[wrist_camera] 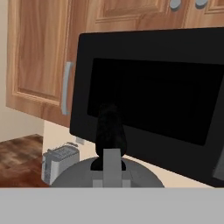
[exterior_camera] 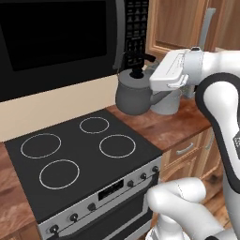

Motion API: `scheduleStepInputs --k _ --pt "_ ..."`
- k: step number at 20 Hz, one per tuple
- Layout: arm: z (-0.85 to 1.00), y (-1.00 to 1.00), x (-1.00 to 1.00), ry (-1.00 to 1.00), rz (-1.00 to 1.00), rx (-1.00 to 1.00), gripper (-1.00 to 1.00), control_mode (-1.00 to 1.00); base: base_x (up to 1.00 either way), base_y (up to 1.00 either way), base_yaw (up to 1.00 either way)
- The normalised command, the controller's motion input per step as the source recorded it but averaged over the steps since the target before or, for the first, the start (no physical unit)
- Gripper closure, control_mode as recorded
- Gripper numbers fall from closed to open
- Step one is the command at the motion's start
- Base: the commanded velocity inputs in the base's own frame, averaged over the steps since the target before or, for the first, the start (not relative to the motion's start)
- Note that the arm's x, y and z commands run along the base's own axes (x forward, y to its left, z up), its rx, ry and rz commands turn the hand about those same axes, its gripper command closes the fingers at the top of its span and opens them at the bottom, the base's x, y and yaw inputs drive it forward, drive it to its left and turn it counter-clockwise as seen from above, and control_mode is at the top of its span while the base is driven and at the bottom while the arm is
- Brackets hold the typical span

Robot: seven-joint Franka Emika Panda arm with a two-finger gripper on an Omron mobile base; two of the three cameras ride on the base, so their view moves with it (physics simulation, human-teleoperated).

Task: Pick the kettle from the cabinet and place it on a stove burner. Then pick the pot from the counter and place it on another stove burner. Finally, turn both burners on.

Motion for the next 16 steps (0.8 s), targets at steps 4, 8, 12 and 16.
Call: scheduleStepInputs --k 4,8,12,16 --pt "0.00 0.00 -0.08 -0.01 -0.01 0.00 1.00 -1.00 0.00 0.00 0.00" --pt "-0.05 0.00 -0.08 -0.01 -0.02 0.00 1.00 -1.00 0.00 0.00 0.00" --pt "-0.05 0.00 -0.03 0.00 -0.03 0.00 1.00 -1.00 0.00 0.00 0.00" --pt "-0.07 0.00 -0.07 0.00 -0.03 0.00 1.00 -1.00 0.00 0.00 0.00"
